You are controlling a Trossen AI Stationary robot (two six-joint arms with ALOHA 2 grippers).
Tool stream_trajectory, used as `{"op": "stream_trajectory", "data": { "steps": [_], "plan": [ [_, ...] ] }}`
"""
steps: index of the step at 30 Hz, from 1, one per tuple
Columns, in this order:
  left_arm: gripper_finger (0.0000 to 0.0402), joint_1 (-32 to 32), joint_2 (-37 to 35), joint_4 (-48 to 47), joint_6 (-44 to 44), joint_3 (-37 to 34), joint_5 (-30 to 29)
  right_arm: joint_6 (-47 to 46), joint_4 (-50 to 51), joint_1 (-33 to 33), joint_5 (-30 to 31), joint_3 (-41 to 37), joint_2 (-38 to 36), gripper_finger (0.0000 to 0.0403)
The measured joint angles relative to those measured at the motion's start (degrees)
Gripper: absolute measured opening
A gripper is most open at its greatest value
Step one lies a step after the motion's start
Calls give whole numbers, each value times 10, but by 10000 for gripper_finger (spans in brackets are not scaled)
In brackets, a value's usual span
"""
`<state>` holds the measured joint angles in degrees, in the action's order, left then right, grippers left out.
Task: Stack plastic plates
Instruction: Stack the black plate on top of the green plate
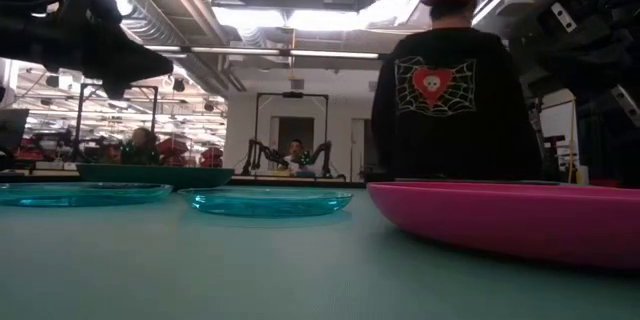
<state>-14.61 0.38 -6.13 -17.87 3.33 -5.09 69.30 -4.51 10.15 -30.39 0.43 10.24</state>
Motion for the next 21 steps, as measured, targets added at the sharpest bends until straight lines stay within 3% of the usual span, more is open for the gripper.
{"op": "stream_trajectory", "data": {
  "steps": [5,12,21],
  "plan": [
    [120,0,0,31,-59,0,-39,0,0,0,0,0,0,5],
    [184,0,34,140,-131,0,-33,0,0,0,0,0,0,5],
    [196,40,228,365,-151,8,-37,0,0,0,0,0,0,5]
  ]
}}
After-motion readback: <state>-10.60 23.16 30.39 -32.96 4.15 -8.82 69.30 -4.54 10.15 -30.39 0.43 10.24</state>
